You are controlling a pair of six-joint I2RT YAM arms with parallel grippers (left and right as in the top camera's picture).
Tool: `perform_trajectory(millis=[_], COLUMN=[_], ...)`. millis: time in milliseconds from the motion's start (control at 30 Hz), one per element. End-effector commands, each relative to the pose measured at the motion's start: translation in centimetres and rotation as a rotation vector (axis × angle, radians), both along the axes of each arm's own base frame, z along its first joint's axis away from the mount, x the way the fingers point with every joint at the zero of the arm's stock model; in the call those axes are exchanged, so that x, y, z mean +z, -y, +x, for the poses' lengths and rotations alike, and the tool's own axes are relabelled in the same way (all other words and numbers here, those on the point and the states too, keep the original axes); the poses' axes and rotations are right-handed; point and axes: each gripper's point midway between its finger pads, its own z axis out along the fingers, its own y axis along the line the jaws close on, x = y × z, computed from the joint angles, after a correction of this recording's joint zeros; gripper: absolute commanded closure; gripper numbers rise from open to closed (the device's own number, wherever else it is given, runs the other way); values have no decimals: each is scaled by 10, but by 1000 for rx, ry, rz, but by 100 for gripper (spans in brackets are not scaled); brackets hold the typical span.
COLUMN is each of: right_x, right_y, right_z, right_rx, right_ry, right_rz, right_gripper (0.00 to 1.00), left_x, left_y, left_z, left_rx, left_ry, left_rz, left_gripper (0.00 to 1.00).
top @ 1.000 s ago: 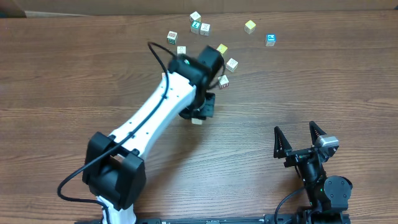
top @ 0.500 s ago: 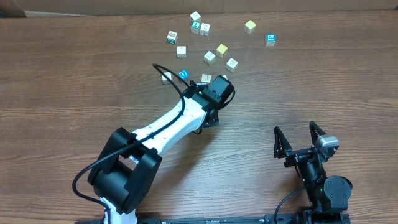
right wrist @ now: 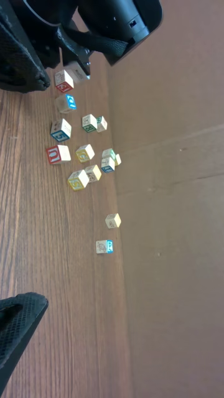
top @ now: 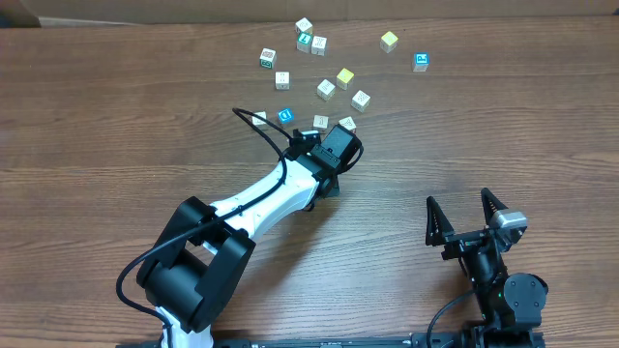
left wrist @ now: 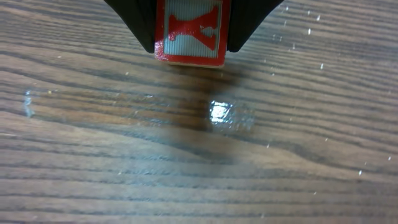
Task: Form a tower
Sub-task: 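Lower the red Y block onto the table and open the left gripper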
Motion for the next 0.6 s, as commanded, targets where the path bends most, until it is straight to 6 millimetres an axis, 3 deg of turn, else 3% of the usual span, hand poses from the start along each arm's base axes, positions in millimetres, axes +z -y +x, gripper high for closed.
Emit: perform_trajectory(millis=[0,67,300,433,567], right_x=[-2,-2,-2,-2,-2], right_y=[-1,-1,-1,-1,-1], right_z=[0,0,0,0,0], right_rx=[1,1,1,1,1], right_ry=[3,3,3,3,3], right_rz=[-1,-1,-1,-1,-1], right_gripper=[0,0,0,0,0], left_x=[-2,-2,-2,-2,-2], left_y=[-4,-4,-4,-4,-4], left_z=[2,2,2,2,2], left_rx=[-52,-59,-58,-58,-58], left_ry=[8,6,6,5,5], left_rz=[40,44,44,44,44], left_gripper=[78,78,59,61,73])
